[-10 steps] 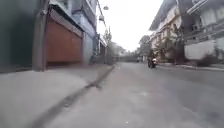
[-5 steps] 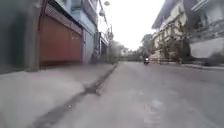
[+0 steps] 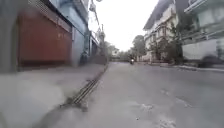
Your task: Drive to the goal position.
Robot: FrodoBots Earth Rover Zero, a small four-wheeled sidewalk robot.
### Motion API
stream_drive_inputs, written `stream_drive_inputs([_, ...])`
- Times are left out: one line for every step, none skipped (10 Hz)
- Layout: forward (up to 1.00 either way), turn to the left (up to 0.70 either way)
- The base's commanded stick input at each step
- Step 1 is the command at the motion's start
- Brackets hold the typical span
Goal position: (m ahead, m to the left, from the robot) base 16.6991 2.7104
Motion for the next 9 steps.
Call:
stream_drive_inputs([1.0, -0.4])
stream_drive_inputs([1.0, -0.4])
stream_drive_inputs([1.0, -0.4])
stream_drive_inputs([1.0, -0.18])
stream_drive_inputs([1.0, 0.0])
stream_drive_inputs([1.0, 0.0])
stream_drive_inputs([1.0, 0.0])
stream_drive_inputs([1.0, 0.0])
stream_drive_inputs([1.0, 0.0])
